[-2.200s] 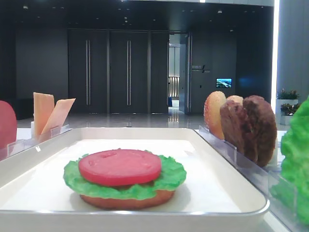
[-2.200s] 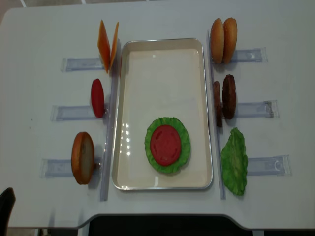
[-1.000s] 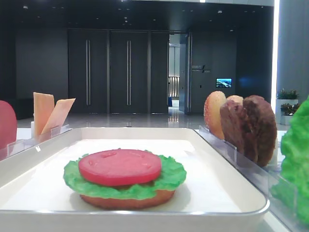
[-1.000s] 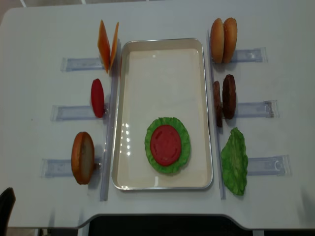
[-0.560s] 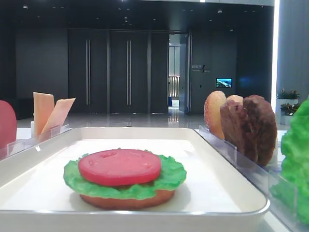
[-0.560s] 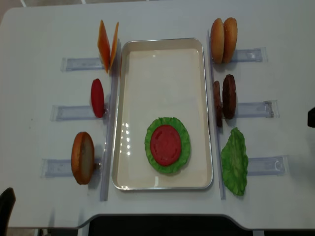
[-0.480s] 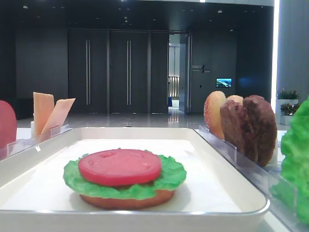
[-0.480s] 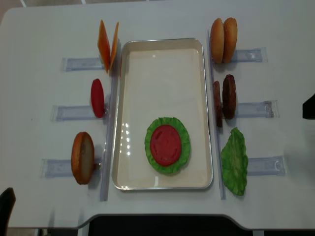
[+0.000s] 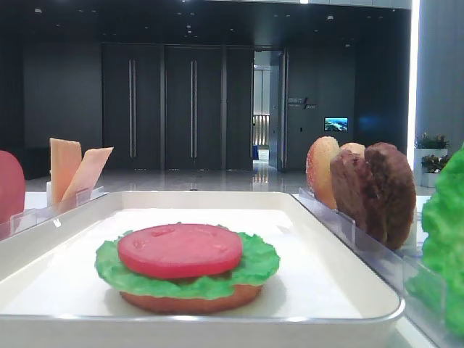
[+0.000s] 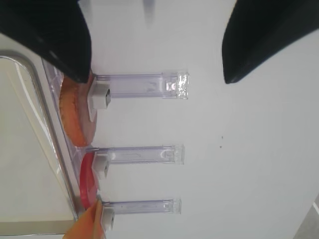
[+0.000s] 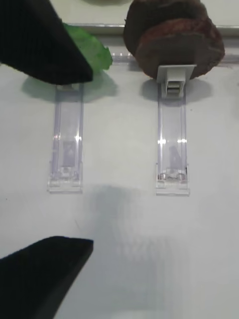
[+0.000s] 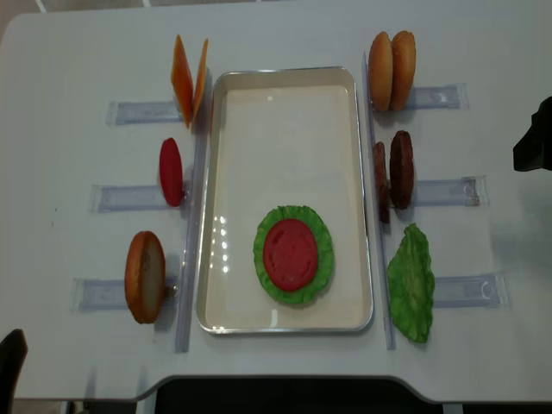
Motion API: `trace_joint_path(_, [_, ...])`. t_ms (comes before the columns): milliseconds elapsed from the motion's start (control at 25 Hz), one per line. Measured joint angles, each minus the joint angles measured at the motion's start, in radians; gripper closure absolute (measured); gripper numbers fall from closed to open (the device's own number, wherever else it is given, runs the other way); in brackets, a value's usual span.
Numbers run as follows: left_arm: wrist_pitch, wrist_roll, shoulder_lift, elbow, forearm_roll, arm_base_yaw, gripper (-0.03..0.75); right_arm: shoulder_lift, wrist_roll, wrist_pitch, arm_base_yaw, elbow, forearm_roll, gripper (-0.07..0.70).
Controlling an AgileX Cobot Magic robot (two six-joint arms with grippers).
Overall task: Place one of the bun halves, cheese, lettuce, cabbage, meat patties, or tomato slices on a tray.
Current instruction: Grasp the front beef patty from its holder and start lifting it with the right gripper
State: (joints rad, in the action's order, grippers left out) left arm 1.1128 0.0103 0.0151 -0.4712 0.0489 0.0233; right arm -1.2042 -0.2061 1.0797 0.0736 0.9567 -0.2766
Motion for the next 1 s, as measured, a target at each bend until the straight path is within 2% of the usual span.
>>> trace_joint_path(280, [0.0,0.0,0.0,0.0,0.0,0.0,0.146,-0.086,0.044,-0.012,-0.075,0.035,0.025,0.045])
trace_joint_path(560, [0.0,0.0,0.0,0.0,0.0,0.0,0.184,-0.122,0.215,-0.022,-0.21,0.118,0.034,0.045])
trace_joint_path(1000, [0.0,0.0,0.0,0.0,0.0,0.0,0.302,-0.186,0.47,-0.028,-0.469,0.226,0.083,0.045])
